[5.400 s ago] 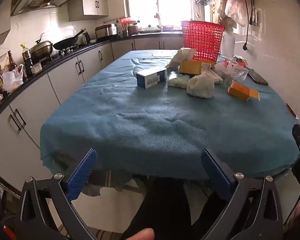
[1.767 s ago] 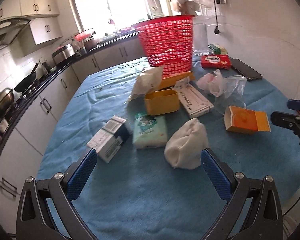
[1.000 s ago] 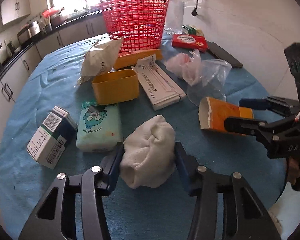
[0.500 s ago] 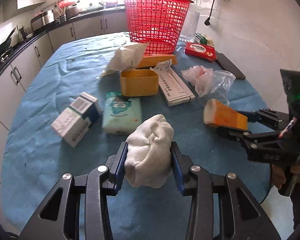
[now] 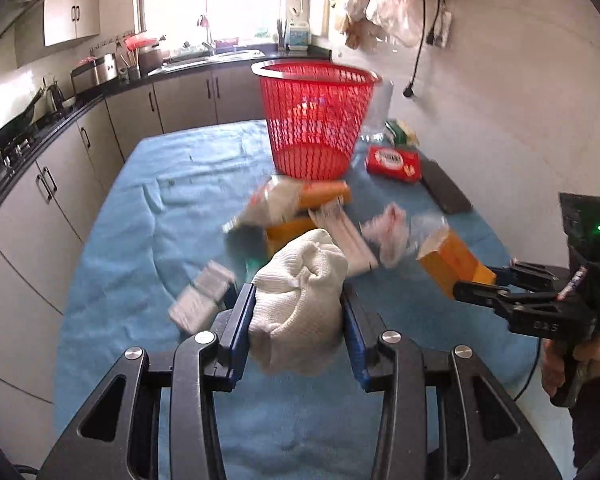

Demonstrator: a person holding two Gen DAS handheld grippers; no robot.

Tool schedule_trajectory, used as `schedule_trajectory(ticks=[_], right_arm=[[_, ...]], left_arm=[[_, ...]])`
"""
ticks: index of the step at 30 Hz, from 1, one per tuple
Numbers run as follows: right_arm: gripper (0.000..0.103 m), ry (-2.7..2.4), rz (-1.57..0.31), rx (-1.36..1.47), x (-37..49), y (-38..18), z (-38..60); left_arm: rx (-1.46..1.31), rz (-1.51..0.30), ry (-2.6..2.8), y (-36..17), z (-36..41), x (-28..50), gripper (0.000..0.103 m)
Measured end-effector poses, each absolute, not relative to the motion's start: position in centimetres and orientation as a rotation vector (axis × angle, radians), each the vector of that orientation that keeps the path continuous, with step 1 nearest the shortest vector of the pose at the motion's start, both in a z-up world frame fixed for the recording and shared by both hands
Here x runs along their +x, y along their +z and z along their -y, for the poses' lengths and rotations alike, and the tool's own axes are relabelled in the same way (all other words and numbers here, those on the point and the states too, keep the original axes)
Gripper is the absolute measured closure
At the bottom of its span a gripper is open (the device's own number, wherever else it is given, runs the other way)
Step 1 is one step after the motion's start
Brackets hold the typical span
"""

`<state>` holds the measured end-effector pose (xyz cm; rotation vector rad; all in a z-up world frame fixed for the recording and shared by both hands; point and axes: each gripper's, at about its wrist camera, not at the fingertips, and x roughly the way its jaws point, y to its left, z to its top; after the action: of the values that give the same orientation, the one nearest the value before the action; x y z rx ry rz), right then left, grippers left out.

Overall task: Collect trash
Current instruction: 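Carry both items over the red basket and open both grippers to drop them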

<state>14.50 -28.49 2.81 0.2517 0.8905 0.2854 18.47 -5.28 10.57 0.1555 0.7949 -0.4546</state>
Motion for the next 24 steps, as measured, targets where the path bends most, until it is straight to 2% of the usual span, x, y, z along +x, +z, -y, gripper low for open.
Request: schedule_trajectory(ticks=[6,14,24], right_arm=[[0.051,0.275,-0.777,0.344,17.3,7.4,30.8],[0.051,0.240,-0.618,0.385,25.3,13.5,32.0],[0.050,0.176,-0.604,0.390,36.3,15.8,32.7]], left_arm=[[0.128,-0.741,-0.456,15.2,6.9,24.0,0.063],[0.034,-0.718,-0.457,20.0,10.5,34.2,0.063],[-0.057,-0.780,-0.456,20.6,14.5,45.6,0.062]])
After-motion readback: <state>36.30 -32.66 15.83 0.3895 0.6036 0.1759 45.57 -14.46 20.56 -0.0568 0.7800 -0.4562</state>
